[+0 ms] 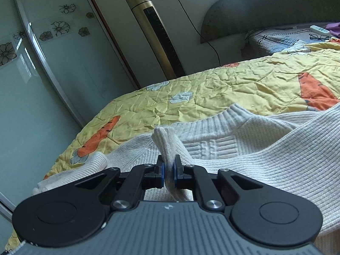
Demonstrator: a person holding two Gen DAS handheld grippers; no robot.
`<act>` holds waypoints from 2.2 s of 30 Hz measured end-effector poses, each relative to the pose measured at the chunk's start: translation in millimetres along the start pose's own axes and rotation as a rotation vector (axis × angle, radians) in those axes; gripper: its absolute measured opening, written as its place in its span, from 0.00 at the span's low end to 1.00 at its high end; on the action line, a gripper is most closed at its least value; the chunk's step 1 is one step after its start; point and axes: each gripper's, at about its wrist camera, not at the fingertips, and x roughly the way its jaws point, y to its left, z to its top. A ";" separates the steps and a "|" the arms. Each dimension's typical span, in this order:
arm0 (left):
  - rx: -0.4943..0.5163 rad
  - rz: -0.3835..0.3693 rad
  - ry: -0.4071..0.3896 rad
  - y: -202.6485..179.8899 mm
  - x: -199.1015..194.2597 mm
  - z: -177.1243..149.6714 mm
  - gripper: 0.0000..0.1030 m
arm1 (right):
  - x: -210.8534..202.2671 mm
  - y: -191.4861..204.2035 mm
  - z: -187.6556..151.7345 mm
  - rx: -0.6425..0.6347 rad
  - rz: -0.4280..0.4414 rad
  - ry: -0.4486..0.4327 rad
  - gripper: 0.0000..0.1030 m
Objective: Fold small clothes
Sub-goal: 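Lift the cuff with the right gripper, lay it across the body, release, then move the left gripper toward the other sleeve cuff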
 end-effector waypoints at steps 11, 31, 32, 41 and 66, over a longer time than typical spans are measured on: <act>0.065 0.033 0.004 -5.7 1.1 -9.9 1.00 | 38.3 17.4 -19.0 -0.071 0.017 0.149 0.18; 0.042 0.039 0.008 9.4 -3.4 -9.9 1.00 | 13.7 42.5 -36.8 -0.102 0.094 0.189 0.59; 0.039 0.037 0.008 10.2 -3.8 -9.9 1.00 | 14.2 44.5 -38.3 -0.116 0.090 0.198 0.60; 0.007 0.020 0.007 20.7 -7.5 -9.0 1.00 | 1.9 51.8 -49.3 -0.147 0.063 0.195 0.60; -1.212 -0.545 0.073 260.5 97.4 -22.8 1.00 | -29.8 84.4 -120.2 -0.441 0.023 0.122 0.76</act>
